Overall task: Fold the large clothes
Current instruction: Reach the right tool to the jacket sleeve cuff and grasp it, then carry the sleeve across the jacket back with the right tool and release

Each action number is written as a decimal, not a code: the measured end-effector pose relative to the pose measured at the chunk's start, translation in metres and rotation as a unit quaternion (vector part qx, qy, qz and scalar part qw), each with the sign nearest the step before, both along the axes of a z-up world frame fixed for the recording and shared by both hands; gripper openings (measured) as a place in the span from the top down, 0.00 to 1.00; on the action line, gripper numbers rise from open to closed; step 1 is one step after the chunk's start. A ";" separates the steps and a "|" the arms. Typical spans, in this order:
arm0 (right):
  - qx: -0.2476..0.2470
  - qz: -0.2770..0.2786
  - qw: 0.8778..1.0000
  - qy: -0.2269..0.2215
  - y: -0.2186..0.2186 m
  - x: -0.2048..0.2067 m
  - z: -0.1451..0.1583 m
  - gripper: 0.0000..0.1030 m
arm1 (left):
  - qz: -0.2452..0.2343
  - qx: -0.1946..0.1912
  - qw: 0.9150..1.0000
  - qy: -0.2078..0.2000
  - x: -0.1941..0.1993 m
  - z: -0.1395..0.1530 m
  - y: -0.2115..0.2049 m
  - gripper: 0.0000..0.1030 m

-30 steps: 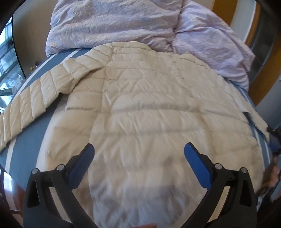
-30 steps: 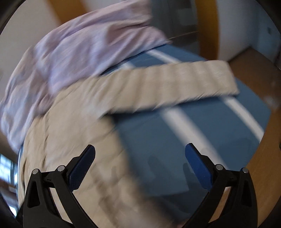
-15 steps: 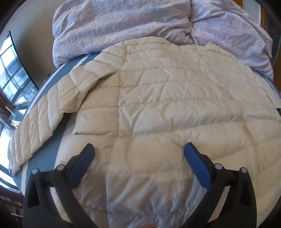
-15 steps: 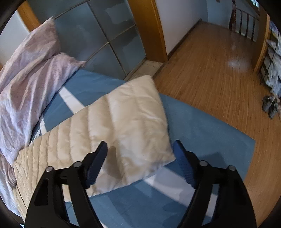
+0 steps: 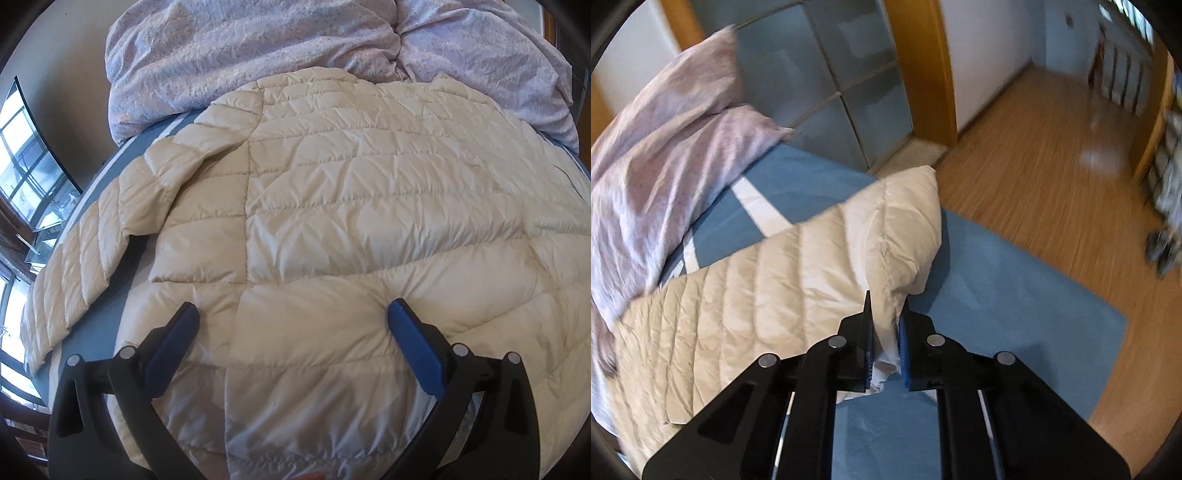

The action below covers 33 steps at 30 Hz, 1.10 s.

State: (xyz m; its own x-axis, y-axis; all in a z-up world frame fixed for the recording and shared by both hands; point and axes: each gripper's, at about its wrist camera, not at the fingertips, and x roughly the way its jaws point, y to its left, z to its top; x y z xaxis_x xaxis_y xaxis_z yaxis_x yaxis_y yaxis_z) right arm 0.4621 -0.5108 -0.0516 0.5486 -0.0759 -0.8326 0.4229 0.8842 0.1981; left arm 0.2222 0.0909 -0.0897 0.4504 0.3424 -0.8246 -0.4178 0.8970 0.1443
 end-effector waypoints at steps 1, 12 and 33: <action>-0.018 0.013 1.000 -0.008 0.011 -0.001 0.010 0.89 | 0.000 -0.004 1.000 -0.001 0.000 0.000 0.001 0.02; -0.054 0.287 0.953 -0.081 0.250 0.013 0.084 0.89 | -0.004 -0.025 1.000 -0.009 -0.008 0.006 0.007 0.02; -0.041 0.555 0.831 -0.006 0.570 -0.074 0.024 0.85 | 0.112 -0.048 0.991 -0.056 -0.085 0.036 0.097 0.02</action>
State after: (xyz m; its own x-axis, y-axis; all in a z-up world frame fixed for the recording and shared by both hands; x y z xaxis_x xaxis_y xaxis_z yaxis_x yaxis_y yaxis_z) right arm 0.3880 0.0592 -0.0271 0.3274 0.4262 -0.8433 -0.6630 0.7395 0.1164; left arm 0.1376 0.1883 -0.0540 0.4617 0.3670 -0.8076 -0.6170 0.7869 0.0048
